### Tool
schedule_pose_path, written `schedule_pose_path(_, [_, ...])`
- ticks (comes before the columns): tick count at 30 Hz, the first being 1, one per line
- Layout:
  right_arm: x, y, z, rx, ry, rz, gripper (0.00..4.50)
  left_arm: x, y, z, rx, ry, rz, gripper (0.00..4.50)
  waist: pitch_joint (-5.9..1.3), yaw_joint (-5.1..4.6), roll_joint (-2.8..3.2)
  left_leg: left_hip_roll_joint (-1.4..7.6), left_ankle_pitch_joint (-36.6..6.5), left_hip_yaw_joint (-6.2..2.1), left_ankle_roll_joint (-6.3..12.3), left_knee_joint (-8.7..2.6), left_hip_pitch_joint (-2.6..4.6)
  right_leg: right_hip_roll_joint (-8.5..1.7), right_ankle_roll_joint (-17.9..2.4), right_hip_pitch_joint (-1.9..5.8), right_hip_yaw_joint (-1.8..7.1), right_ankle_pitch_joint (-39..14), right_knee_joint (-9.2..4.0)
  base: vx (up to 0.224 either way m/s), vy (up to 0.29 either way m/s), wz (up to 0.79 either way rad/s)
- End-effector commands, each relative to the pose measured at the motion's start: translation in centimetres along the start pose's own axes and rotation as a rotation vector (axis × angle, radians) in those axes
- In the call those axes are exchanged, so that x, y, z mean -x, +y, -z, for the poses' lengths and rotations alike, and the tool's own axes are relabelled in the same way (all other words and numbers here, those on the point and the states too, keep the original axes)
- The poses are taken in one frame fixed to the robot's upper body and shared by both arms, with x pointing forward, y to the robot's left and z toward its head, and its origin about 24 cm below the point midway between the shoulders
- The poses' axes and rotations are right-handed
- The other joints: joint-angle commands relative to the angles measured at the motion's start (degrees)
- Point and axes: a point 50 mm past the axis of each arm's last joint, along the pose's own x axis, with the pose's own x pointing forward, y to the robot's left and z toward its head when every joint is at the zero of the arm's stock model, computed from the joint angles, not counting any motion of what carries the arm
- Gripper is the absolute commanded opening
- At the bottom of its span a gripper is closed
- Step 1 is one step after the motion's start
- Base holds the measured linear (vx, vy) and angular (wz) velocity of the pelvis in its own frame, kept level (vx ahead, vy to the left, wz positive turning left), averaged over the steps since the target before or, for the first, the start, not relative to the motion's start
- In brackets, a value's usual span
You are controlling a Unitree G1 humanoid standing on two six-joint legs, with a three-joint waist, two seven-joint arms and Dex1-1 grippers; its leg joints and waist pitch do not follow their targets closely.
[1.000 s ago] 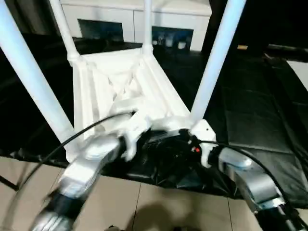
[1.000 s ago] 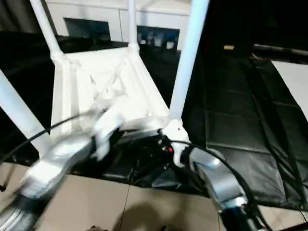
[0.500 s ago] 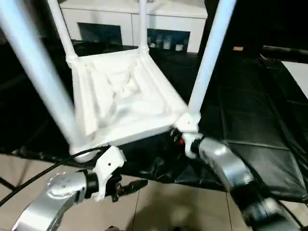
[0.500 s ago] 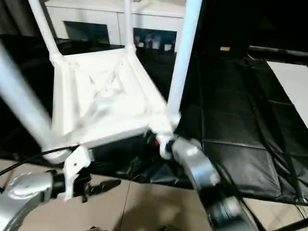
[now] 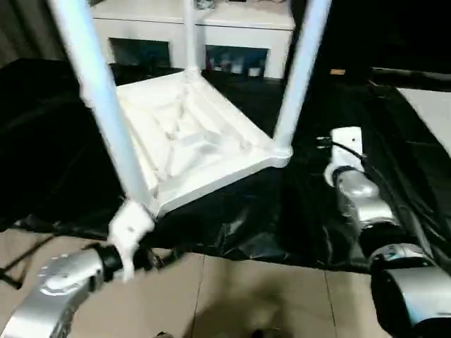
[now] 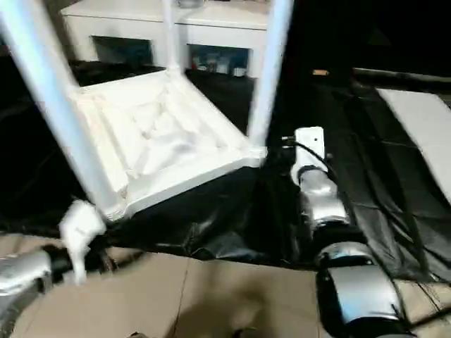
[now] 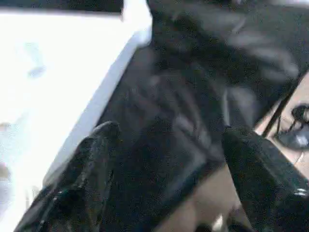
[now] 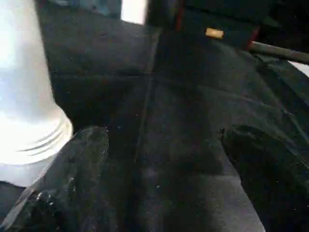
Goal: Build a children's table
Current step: Flip table
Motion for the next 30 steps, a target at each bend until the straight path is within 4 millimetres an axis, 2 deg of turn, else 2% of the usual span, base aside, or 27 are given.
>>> schedule_pose_path(1, [0.4,0.5,-0.4,-0.031,-0.057,-0.091,4.22,0.5,0.0,-0.1,0.013,-0.024,-0.004,4.09,-3.09,-0.20,-0.02,-0.14,-26.2,-0.27,0.43,-4.45,0.40,-2.06,-3.3,2.21,-0.14,-33.6,-5.71,0.000,0.000,0.00])
schedule_pose_path(3, [0.6,0.6,-0.3,-0.033,-0.068,-0.114,4.22,0.6,-0.1,-0.1,0.013,-0.023,-0.001,4.19,-3.13,-0.47,-0.09,-0.04,-26.4,-0.35,0.65,-4.57,0.36,-2.01,-4.4,2.23,-0.34,-31.5,-5.54,0.000,0.000,0.00])
schedule_pose_path(4, [0.8,0.6,-0.2,-0.029,-0.080,-0.136,4.22,0.6,-0.3,-0.1,0.013,-0.029,-0.009,4.33,-3.09,-0.48,-0.08,-0.01,-26.7,-0.31,0.67,-4.52,0.57,-1.97,-4.7,2.01,-0.32,-31.4,-5.56,0.000,0.000,0.00])
schedule_pose_path(5, [1.2,0.7,-0.1,-0.024,-0.086,-0.156,4.22,0.4,-0.3,-0.1,0.010,-0.040,-0.027,4.43,-3.12,-0.36,0.41,-0.05,-27.0,-0.21,0.70,-4.34,1.03,-1.99,-5.2,1.67,-0.15,-31.0,-5.59,0.000,0.000,0.00])
schedule_pose_path(6, [2.0,0.8,0.2,-0.006,-0.101,-0.193,4.22,0.0,-0.7,-0.1,0.001,-0.057,-0.059,4.43,-3.05,-0.38,0.48,0.06,-26.4,-0.15,0.75,-4.52,0.79,-1.84,-5.2,1.97,-0.02,-29.5,-5.59,0.000,0.000,0.00])
schedule_pose_path(8, [2.4,1.0,0.3,0.006,-0.116,-0.202,4.22,-0.3,-1.0,0.0,-0.011,-0.063,-0.082,4.48,-3.17,-0.25,0.17,0.06,-26.3,-0.05,0.96,-4.50,0.91,-1.76,-5.5,1.85,0.05,-28.9,-5.64,0.000,0.000,0.00])
schedule_pose_path(9, [2.6,1.0,0.2,0.005,-0.123,-0.200,4.22,-0.4,-1.0,0.0,-0.021,-0.068,-0.111,4.48,-3.16,-0.48,0.55,0.13,-26.1,-0.13,0.85,-4.69,0.59,-1.76,-5.8,2.17,0.02,-28.0,-5.52,0.000,0.000,0.00])
schedule_pose_path(10, [2.6,1.0,0.2,0.005,-0.123,-0.200,4.22,-0.4,-1.0,0.0,-0.021,-0.068,-0.111,4.48,-3.21,-0.43,0.42,0.09,-26.0,-0.17,0.84,-4.61,0.60,-1.80,-5.8,2.20,-0.05,-28.1,-5.48,0.000,0.000,0.00])
schedule_pose_path(11, [2.7,1.0,0.2,0.003,-0.131,-0.198,4.22,-0.6,-1.0,0.0,-0.031,-0.073,-0.144,4.48,-3.20,-0.34,0.85,0.04,-26.6,-0.15,0.88,-4.48,1.00,-1.81,-5.9,1.87,-0.03,-28.7,-5.53,0.000,0.000,0.00])
schedule_pose_path(13, [3.0,1.0,0.1,-0.017,-0.142,-0.191,4.22,-0.7,-0.8,-0.2,-0.012,-0.130,-0.241,4.48,-3.10,-0.60,0.62,-0.04,-26.7,-0.14,0.77,-4.44,0.76,-1.79,-5.3,2.12,-0.20,-29.7,-5.82,0.000,0.000,0.00])
schedule_pose_path(14, [3.0,1.0,0.1,-0.017,-0.142,-0.191,4.22,-0.7,-0.8,-0.2,-0.011,-0.132,-0.247,4.48,-3.14,-0.53,0.62,-0.08,-26.8,-0.12,0.84,-4.31,0.93,-1.78,-5.2,1.94,-0.20,-30.2,-5.92,0.000,0.000,0.00])
schedule_pose_path(16, [3.4,0.9,0.2,-0.025,-0.140,-0.190,4.22,-0.4,-0.7,0.2,0.008,-0.136,-0.304,4.48,-3.12,-0.64,0.57,-0.12,-26.4,-0.21,1.01,-4.37,0.71,-1.67,-4.7,2.10,-0.20,-30.4,-5.85,0.000,0.000,0.00])
schedule_pose_path(17, [3.4,0.9,0.2,-0.025,-0.140,-0.190,4.22,-0.4,-0.7,0.2,0.008,-0.136,-0.304,4.48,-3.16,-0.59,0.56,-0.08,-26.4,-0.20,1.10,-4.32,0.78,-1.74,-4.5,1.91,-0.14,-30.5,-5.95,0.000,0.000,0.00])
schedule_pose_path(18, [3.7,0.9,0.3,-0.026,-0.134,-0.197,4.22,0.2,0.6,0.7,0.000,-0.114,-0.429,4.48,-3.22,-0.66,0.06,-0.11,-26.0,-0.23,1.27,-4.32,0.64,-1.59,-4.5,2.05,-0.19,-30.3,-5.75,0.000,0.000,0.00])
schedule_pose_path(19, [3.7,1.0,0.3,-0.026,-0.134,-0.198,4.22,0.2,0.7,0.7,-0.002,-0.113,-0.439,4.48,-3.17,-0.58,0.22,-0.13,-25.8,-0.15,1.28,-4.32,0.70,-1.49,-4.4,1.99,-0.14,-29.9,-5.85,0.000,0.000,0.00])
schedule_pose_path(20, [3.8,1.2,0.2,-0.023,-0.134,-0.211,4.22,0.7,1.6,0.8,-0.015,-0.104,-0.510,4.48,-3.11,-0.57,0.13,-0.26,-25.5,-0.11,1.50,-4.27,0.75,-1.45,-4.2,1.87,-0.15,-30.0,-6.03,0.000,0.000,0.00])
schedule_pose_path(22, [4.0,1.7,0.1,-0.018,-0.137,-0.237,4.22,1.4,2.7,0.9,-0.045,-0.091,-0.602,4.48,-3.17,-0.62,0.05,-0.27,-25.4,-0.21,1.38,-4.26,0.62,-1.53,-3.6,2.04,-0.28,-30.6,-5.96,0.000,0.000,0.00])
schedule_pose_path(24, [4.1,2.0,0.0,-0.018,-0.139,-0.246,4.22,1.6,2.9,0.9,-0.058,-0.086,-0.622,4.48,-3.10,-0.74,0.16,-0.23,-25.4,-0.45,1.27,-4.39,0.45,-1.70,-3.3,2.18,-0.38,-31.4,-5.88,0.000,0.000,0.00])
schedule_pose_path(25, [4.3,2.9,0.0,-0.026,-0.149,-0.280,4.22,2.4,3.6,1.2,-0.072,-0.075,-0.698,4.48,-3.07,-0.66,0.00,-0.26,-25.9,-0.41,1.38,-4.24,0.72,-1.73,-3.1,1.85,-0.35,-32.3,-6.18,0.000,0.000,0.00])
schedule_pose_path(27, [4.4,3.2,-0.1,-0.029,-0.152,-0.288,4.22,2.6,3.7,1.2,-0.075,-0.073,-0.716,4.48,-3.02,-0.70,0.13,-0.24,-26.2,-0.48,1.38,-4.30,0.73,-1.74,-3.1,1.75,-0.37,-32.6,-6.21,0.000,0.000,0.00])
schedule_pose_path(29, [5.1,4.7,-0.3,-0.048,-0.181,-0.354,4.22,3.7,4.9,1.4,-0.100,-0.058,-0.849,4.48,-3.03,-0.71,0.20,-0.23,-27.2,-0.53,1.33,-4.27,0.96,-1.68,-2.8,1.50,-0.42,-33.1,-6.41,0.000,0.000,0.00])
schedule_pose_path(30, [5.3,5.0,-0.3,-0.054,-0.187,-0.371,4.22,4.0,5.2,1.3,-0.105,-0.056,-0.880,4.48,-2.99,-0.73,0.22,-0.20,-27.3,-0.64,1.28,-4.41,0.87,-1.73,-2.8,1.62,-0.43,-33.1,-6.37,0.000,0.000,0.00])
